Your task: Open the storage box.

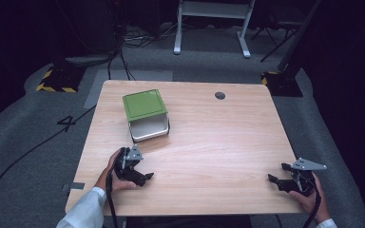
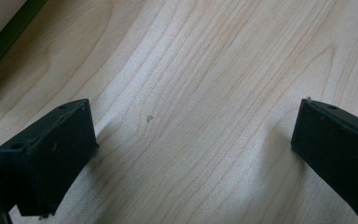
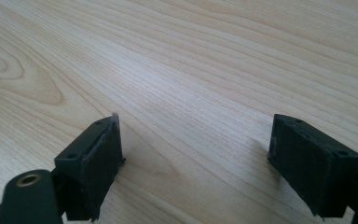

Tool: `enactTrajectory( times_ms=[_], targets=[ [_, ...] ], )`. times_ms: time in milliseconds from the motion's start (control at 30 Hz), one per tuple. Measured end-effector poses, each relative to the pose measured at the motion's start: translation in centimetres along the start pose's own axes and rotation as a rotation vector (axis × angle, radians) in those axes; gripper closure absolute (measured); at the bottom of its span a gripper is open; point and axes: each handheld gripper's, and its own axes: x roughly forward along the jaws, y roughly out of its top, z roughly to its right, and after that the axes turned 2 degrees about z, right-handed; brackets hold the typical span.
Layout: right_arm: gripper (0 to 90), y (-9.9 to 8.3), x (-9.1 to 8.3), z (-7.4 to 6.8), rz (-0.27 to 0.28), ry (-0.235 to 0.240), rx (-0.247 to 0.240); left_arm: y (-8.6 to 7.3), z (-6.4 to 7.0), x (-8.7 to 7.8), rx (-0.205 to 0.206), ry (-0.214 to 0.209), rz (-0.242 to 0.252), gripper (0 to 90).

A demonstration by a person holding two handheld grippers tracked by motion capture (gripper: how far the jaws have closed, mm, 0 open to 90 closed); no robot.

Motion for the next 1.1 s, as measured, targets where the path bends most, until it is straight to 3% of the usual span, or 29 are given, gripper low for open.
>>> enactTrajectory(
  times_ms=[300, 400, 467, 533, 600, 667, 900, 1100],
  targets=[
    [17.5, 0.0, 0.0, 0.0, 0.000, 0.000, 0.000, 0.2, 0.0, 0.0, 0.009, -0.001, -0.007, 2.7],
    [17.5, 0.0, 0.0, 0.0, 0.000, 0.000, 0.000, 0.5, 0.1, -0.5, 0.039, -0.041, 0.003, 22.3],
    [17.5, 0.0, 0.0, 0.0, 0.000, 0.000, 0.000, 0.8, 0.1, -0.7, 0.030, -0.028, 0.010, 18.2],
    [17.5, 0.0, 0.0, 0.0, 0.000, 0.000, 0.000, 1.1, 0.2, -0.8, 0.028, -0.023, 0.010, 19.6],
    [17.5, 0.0, 0.0, 0.0, 0.000, 0.000, 0.000, 1.9, 0.5, -1.3, 0.062, -0.006, 0.030, 21.1],
    [17.5, 0.0, 0.0, 0.0, 0.000, 0.000, 0.000, 2.3, 0.6, -1.4, 0.072, 0.002, 0.037, 21.1],
    [17.5, 0.0, 0.0, 0.0, 0.000, 0.000, 0.001, 5.0, 0.8, -2.2, 0.097, 0.047, 0.106, 22.1],
    [17.5, 0.0, 0.0, 0.0, 0.000, -0.001, -0.001, 7.0, 0.7, -1.8, 0.105, 0.063, 0.140, 23.7]
  ],
)
